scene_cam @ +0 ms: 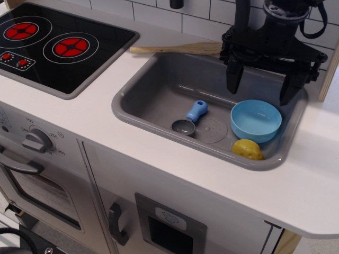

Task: Put spoon in bowl sink

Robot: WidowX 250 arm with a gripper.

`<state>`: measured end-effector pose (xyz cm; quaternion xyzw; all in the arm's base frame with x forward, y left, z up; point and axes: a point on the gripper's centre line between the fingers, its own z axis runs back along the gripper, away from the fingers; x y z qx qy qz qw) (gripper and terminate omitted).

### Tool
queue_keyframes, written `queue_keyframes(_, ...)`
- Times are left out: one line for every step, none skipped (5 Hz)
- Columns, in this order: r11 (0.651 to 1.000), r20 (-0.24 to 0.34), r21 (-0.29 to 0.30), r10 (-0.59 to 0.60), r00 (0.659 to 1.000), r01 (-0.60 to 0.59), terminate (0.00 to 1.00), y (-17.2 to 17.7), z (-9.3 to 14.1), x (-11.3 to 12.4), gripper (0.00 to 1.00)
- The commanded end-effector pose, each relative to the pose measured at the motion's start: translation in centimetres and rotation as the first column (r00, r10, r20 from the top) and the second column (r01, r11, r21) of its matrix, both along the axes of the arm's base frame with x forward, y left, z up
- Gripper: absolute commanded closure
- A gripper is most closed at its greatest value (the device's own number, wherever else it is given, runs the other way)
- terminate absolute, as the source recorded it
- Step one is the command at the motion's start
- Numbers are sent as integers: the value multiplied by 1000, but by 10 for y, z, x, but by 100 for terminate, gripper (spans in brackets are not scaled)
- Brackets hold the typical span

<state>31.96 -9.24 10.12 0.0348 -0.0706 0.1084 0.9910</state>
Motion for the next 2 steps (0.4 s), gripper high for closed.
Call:
queue_keyframes(1000,0,0,0,1000,0,0,0,0,0,0)
queue_keyframes(1000,-14,-14,-4,1000,4,0,27,8,15,0)
